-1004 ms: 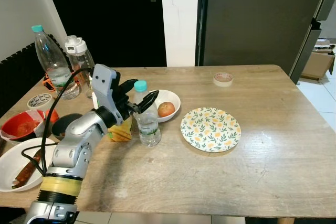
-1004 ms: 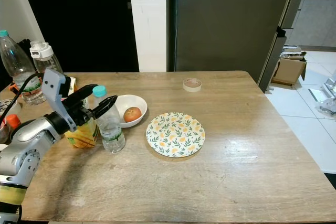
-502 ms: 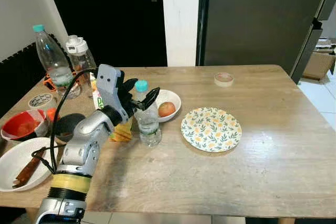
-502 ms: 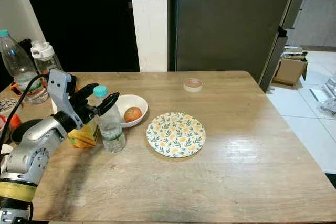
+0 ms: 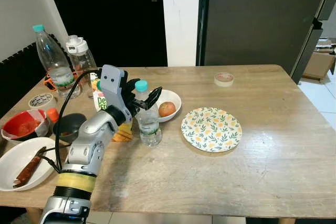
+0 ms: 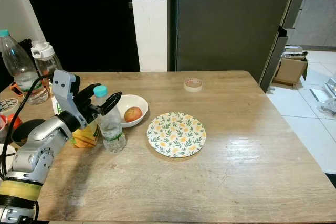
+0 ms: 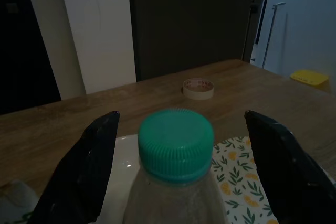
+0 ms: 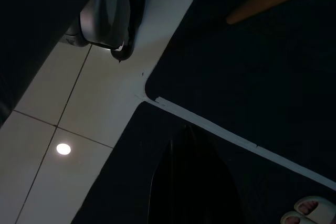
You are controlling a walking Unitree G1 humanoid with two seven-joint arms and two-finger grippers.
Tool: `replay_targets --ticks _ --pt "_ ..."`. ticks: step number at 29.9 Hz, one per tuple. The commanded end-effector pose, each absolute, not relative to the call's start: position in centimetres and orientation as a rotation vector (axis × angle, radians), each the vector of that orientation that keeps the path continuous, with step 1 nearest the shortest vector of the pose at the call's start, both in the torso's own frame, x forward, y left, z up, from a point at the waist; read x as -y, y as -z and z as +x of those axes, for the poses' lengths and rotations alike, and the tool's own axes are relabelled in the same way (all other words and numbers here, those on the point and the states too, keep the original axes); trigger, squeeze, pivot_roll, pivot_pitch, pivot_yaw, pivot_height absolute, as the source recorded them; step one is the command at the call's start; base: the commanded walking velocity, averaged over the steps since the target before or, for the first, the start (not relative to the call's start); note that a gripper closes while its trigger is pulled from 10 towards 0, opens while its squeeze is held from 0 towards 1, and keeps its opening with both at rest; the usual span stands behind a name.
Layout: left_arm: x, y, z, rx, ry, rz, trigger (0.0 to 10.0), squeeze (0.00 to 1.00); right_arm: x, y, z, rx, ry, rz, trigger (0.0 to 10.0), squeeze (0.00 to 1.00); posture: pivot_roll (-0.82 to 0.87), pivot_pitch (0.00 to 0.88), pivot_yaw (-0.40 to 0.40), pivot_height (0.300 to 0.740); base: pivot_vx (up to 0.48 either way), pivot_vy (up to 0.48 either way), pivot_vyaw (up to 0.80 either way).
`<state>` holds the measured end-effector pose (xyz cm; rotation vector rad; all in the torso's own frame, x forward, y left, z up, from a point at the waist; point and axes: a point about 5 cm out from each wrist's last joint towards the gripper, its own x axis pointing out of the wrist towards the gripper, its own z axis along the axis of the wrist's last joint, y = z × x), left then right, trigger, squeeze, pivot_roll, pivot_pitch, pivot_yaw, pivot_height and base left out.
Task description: Restocking fridge
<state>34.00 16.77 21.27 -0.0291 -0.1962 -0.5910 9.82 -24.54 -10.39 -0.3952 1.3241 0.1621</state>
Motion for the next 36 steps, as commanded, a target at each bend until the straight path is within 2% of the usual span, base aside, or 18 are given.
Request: replay_targets --ticks 1,25,34,35,36 --pt "-16.6 -21.4 34.2 0.207 0.589 -0.025 0.0 0.00 24.3 10.5 9.7 -1.326 -0.160 -0.387 10.0 0.00 -0.09 0.000 0.047 0.740 0.000 0.000 0.00" --pt "-16.9 -21.5 34.3 0.214 0.577 -0.026 0.0 0.00 24.4 10.5 9.7 -1.326 -0.159 -0.388 10.0 0.00 -0.09 0.000 0.048 0.740 0.000 0.000 0.00" --pt "-16.9 -22.4 33.0 0.249 0.693 -0.064 0.0 0.00 24.4 10.5 9.7 -1.327 -0.157 -0.388 10.0 0.00 -0.09 0.000 0.046 0.740 0.000 0.000 0.00" --pt "-17.1 -22.8 32.6 0.267 0.723 -0.093 2.0 0.00 24.4 10.5 9.7 -1.327 -0.157 -0.388 10.0 0.00 -0.09 0.000 0.046 0.740 0.000 0.000 0.00" --pt "-17.3 -23.2 32.2 0.284 0.745 -0.123 10.0 0.00 24.4 10.5 9.7 -1.327 -0.156 -0.387 10.0 0.00 -0.09 0.000 0.046 0.740 0.000 0.000 0.00"
